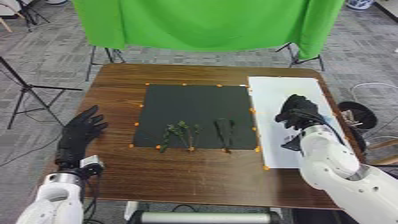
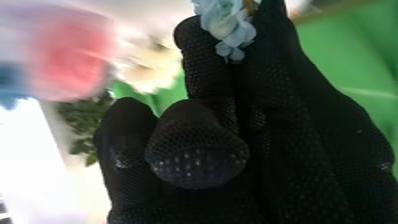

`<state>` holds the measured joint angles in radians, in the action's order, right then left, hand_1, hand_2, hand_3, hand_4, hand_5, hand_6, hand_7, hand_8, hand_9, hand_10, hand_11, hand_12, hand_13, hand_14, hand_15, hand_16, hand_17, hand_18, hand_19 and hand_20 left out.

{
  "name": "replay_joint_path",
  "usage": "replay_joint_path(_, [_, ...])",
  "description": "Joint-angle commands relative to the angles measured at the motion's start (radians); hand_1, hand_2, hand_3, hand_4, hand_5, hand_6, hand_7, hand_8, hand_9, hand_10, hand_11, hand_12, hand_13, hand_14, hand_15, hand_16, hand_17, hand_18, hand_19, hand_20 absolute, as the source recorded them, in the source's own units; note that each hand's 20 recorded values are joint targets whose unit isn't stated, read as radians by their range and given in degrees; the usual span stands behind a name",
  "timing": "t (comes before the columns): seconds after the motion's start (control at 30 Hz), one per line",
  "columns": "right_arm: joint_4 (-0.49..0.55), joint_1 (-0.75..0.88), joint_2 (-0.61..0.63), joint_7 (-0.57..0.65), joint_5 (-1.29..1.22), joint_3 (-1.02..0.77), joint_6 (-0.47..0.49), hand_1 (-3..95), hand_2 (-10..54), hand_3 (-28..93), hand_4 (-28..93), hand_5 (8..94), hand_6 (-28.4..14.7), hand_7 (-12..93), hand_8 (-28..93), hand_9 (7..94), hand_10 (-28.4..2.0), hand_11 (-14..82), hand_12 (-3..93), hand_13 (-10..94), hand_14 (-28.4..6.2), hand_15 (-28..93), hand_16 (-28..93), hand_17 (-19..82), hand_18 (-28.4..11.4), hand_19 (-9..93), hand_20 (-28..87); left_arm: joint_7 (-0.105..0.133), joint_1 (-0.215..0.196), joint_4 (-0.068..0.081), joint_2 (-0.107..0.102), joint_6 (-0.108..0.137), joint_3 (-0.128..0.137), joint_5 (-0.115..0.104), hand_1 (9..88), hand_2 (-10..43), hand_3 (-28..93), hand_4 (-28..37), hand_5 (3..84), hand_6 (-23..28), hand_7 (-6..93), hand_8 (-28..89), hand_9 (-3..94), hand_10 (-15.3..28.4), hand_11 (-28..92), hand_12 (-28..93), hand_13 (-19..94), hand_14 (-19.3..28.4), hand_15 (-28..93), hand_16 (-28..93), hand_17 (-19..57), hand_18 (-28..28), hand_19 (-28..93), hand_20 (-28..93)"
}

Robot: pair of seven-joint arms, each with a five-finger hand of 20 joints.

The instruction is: Arrange flowers

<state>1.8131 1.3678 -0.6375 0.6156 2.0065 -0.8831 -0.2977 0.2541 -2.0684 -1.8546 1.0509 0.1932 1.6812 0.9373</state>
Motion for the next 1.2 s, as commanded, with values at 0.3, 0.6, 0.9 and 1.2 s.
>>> replay_joint_path(0.3, [-0.109, -0.654, -0.344, -0.267, -0.113, 0.471, 0.110, 61.9, -9.5, 63, -18, 78.3, -0.4, 24, 8, 87.8, -12.1, 9.3, 40.6, 92, -1.4, 65, 29, 67, -12.8, 93, 58, 0.014, 0.025, 0.043, -0.002, 0.051, -0.031, -0.048, 21.9, -2.8, 74, -28.1, 41.8, -0.8, 16.0, -9, 43.6, 12.5, 18, 11, 38, 16.9, 29, 0, 6.6, 15.2, 10, 20])
replay_joint_path(0.6, [-0.249, -0.635, -0.525, -0.340, -0.128, 0.602, 0.176, 61.4, -9.5, 64, -19, 77.7, 0.3, 26, 7, 87.5, -11.6, 8.6, 40.5, 92, -1.6, 66, 29, 67, -12.8, 93, 60, 0.023, 0.085, 0.065, 0.003, 0.031, -0.101, -0.036, 20.6, -2.7, 74, -28.3, 42.1, -0.6, 15.8, -9, 43.7, 12.4, 18, 11, 38, 16.8, 29, 0, 6.7, 15.1, 11, 21])
replay_joint_path(0.9, [-0.305, -0.598, -0.581, -0.327, -0.140, 0.629, 0.202, 61.1, -9.5, 64, -20, 77.2, 0.8, 27, 6, 87.6, -11.6, 8.2, 40.0, 92, -1.5, 67, 29, 67, -13.0, 93, 62, 0.061, 0.087, 0.078, 0.021, 0.025, -0.120, -0.063, 17.3, -2.5, 74, -28.3, 42.0, -0.6, 16.1, -9, 43.8, 12.5, 18, 11, 38, 16.9, 30, 0, 6.7, 15.1, 11, 21])
replay_joint_path(1.2, [-0.357, -0.594, -0.627, -0.327, -0.116, 0.666, 0.167, 60.1, -9.5, 65, -20, 77.5, 1.8, 27, 5, 87.9, -10.7, 6.3, 36.9, 91, -1.7, 68, 29, 67, -13.7, 93, 64, 0.076, 0.086, 0.076, 0.034, 0.014, -0.132, -0.065, 10.0, -5.1, 75, -28.3, 42.0, -0.2, 15.2, -8, 43.6, 12.5, 18, 11, 38, 17.0, 29, 1, 6.7, 15.3, 10, 20])
